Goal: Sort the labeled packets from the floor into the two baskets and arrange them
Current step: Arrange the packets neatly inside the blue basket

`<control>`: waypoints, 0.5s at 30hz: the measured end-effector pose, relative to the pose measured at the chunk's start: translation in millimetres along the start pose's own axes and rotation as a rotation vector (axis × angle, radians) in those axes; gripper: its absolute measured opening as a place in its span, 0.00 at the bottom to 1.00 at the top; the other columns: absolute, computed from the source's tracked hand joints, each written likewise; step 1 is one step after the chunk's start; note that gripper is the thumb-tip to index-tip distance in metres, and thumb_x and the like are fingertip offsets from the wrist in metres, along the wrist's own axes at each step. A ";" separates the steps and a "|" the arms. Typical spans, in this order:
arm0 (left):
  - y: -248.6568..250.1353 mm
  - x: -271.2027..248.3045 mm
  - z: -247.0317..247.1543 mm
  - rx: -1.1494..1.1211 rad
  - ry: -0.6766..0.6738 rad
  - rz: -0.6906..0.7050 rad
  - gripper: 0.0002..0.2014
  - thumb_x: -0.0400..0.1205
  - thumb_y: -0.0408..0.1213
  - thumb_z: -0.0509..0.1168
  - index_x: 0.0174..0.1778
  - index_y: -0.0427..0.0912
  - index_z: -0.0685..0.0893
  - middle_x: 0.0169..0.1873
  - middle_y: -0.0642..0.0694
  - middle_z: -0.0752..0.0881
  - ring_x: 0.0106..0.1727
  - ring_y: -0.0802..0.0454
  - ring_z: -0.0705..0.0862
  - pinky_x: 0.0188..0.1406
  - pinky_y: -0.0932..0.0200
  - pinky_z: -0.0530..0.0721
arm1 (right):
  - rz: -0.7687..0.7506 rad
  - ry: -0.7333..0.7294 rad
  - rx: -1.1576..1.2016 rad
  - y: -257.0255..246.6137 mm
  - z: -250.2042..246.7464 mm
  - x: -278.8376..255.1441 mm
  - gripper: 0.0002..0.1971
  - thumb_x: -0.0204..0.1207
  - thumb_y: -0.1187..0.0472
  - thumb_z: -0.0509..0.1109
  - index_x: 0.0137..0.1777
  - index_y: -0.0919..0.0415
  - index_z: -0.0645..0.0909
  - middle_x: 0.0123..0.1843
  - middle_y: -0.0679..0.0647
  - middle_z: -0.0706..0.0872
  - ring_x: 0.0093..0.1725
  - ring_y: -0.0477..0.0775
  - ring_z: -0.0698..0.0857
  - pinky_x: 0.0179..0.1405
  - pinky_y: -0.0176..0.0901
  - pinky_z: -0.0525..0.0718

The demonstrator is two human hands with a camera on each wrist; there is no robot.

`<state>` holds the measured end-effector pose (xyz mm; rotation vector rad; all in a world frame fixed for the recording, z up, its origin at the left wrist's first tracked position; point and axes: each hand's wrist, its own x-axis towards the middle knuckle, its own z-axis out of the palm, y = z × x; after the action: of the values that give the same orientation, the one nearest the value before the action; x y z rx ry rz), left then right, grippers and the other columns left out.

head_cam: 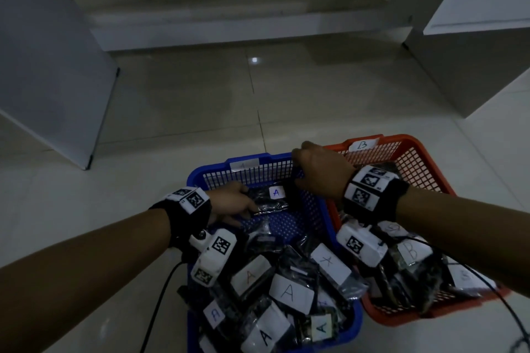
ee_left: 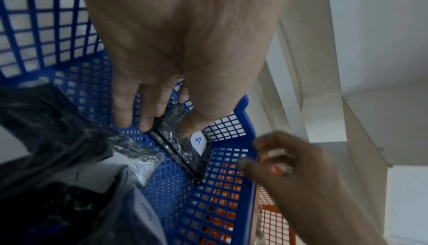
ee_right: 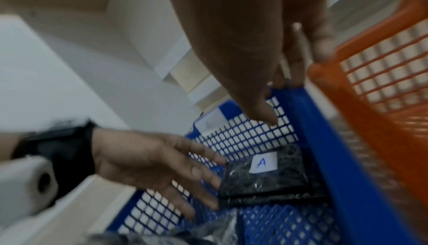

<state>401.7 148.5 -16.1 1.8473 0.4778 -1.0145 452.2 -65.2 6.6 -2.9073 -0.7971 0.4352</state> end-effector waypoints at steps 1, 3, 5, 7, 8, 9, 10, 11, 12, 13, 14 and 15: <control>-0.3 1.2 -0.4 -0.028 -0.002 -0.003 0.31 0.84 0.30 0.69 0.81 0.42 0.65 0.59 0.42 0.85 0.58 0.46 0.86 0.59 0.47 0.88 | 0.031 0.000 0.036 4.6 -0.5 -3.9 0.21 0.75 0.56 0.76 0.65 0.62 0.78 0.58 0.60 0.78 0.51 0.61 0.85 0.39 0.46 0.81; -1.3 4.5 -0.7 -0.080 0.006 -0.004 0.32 0.83 0.28 0.69 0.82 0.43 0.64 0.58 0.41 0.85 0.59 0.44 0.87 0.61 0.45 0.88 | 0.050 -0.026 0.067 9.6 -0.1 -8.1 0.22 0.74 0.59 0.77 0.66 0.63 0.79 0.60 0.61 0.77 0.51 0.61 0.84 0.40 0.47 0.83; -0.6 5.4 -0.1 -0.121 0.016 0.000 0.31 0.83 0.27 0.68 0.81 0.44 0.65 0.58 0.40 0.84 0.60 0.41 0.86 0.61 0.45 0.88 | 0.052 -0.035 0.077 10.2 2.0 -6.4 0.21 0.73 0.63 0.77 0.65 0.63 0.80 0.61 0.62 0.77 0.51 0.62 0.84 0.41 0.47 0.84; 0.0 6.7 0.0 -0.183 0.013 -0.011 0.29 0.83 0.24 0.67 0.79 0.43 0.67 0.57 0.39 0.84 0.59 0.40 0.86 0.59 0.45 0.88 | 0.058 -0.045 0.108 9.8 1.7 -4.3 0.20 0.72 0.66 0.77 0.64 0.64 0.81 0.61 0.62 0.77 0.51 0.61 0.84 0.41 0.45 0.83; 0.6 6.0 0.3 -0.212 0.011 -0.015 0.28 0.83 0.23 0.67 0.77 0.43 0.69 0.56 0.39 0.84 0.58 0.40 0.86 0.58 0.45 0.88 | 0.057 -0.047 0.119 9.6 1.1 -3.7 0.20 0.72 0.67 0.77 0.64 0.64 0.81 0.61 0.62 0.77 0.51 0.62 0.84 0.41 0.44 0.82; 0.9 5.4 0.5 -0.234 0.015 -0.015 0.26 0.82 0.22 0.66 0.75 0.43 0.70 0.54 0.39 0.84 0.56 0.41 0.86 0.58 0.46 0.88 | 0.040 -0.038 0.119 8.5 -0.2 -3.9 0.19 0.73 0.66 0.76 0.64 0.64 0.82 0.60 0.62 0.78 0.52 0.61 0.84 0.41 0.44 0.81; 0.5 5.9 0.7 -0.248 0.023 -0.014 0.26 0.82 0.21 0.66 0.74 0.43 0.71 0.54 0.40 0.84 0.55 0.42 0.86 0.59 0.46 0.87 | -0.002 -0.022 0.109 5.8 -1.6 -4.5 0.17 0.74 0.64 0.76 0.63 0.63 0.83 0.59 0.61 0.80 0.51 0.61 0.85 0.42 0.45 0.83; -0.2 7.0 1.1 -0.255 0.033 -0.010 0.25 0.82 0.21 0.67 0.73 0.42 0.72 0.54 0.41 0.83 0.56 0.42 0.85 0.61 0.45 0.87 | -0.066 -0.013 0.098 2.0 -1.7 -4.2 0.14 0.76 0.61 0.75 0.60 0.62 0.84 0.57 0.60 0.82 0.50 0.60 0.86 0.43 0.47 0.85; -0.8 7.5 1.4 -0.257 0.040 -0.003 0.25 0.82 0.21 0.67 0.73 0.42 0.73 0.55 0.41 0.83 0.57 0.42 0.85 0.63 0.44 0.86 | -0.139 -0.041 0.095 -2.9 -1.3 -4.0 0.11 0.78 0.58 0.73 0.57 0.61 0.86 0.54 0.58 0.86 0.49 0.58 0.87 0.45 0.50 0.86; -1.1 7.3 1.6 -0.257 0.047 0.004 0.25 0.82 0.21 0.67 0.73 0.43 0.74 0.55 0.42 0.82 0.58 0.42 0.84 0.64 0.43 0.86 | -0.200 -0.128 0.100 -7.9 1.7 -1.8 0.09 0.81 0.57 0.70 0.55 0.61 0.87 0.51 0.57 0.88 0.46 0.57 0.88 0.45 0.51 0.87; -1.2 7.5 1.7 -0.258 0.055 0.009 0.24 0.82 0.21 0.67 0.72 0.43 0.75 0.55 0.44 0.81 0.58 0.44 0.83 0.64 0.43 0.86 | -0.241 -0.256 0.093 -13.2 5.4 0.6 0.10 0.83 0.57 0.67 0.52 0.61 0.88 0.48 0.57 0.89 0.43 0.56 0.87 0.43 0.50 0.87; -1.3 7.0 1.6 -0.264 0.060 0.009 0.23 0.82 0.21 0.67 0.71 0.43 0.75 0.53 0.46 0.80 0.56 0.46 0.82 0.64 0.43 0.86 | -0.246 -0.396 0.067 -18.2 10.8 4.2 0.12 0.85 0.57 0.64 0.51 0.62 0.88 0.46 0.57 0.89 0.39 0.55 0.86 0.39 0.49 0.85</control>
<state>404.2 147.1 -22.8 1.6454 0.6091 -0.8476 443.6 -47.2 -1.7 -2.6459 -1.1459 1.0048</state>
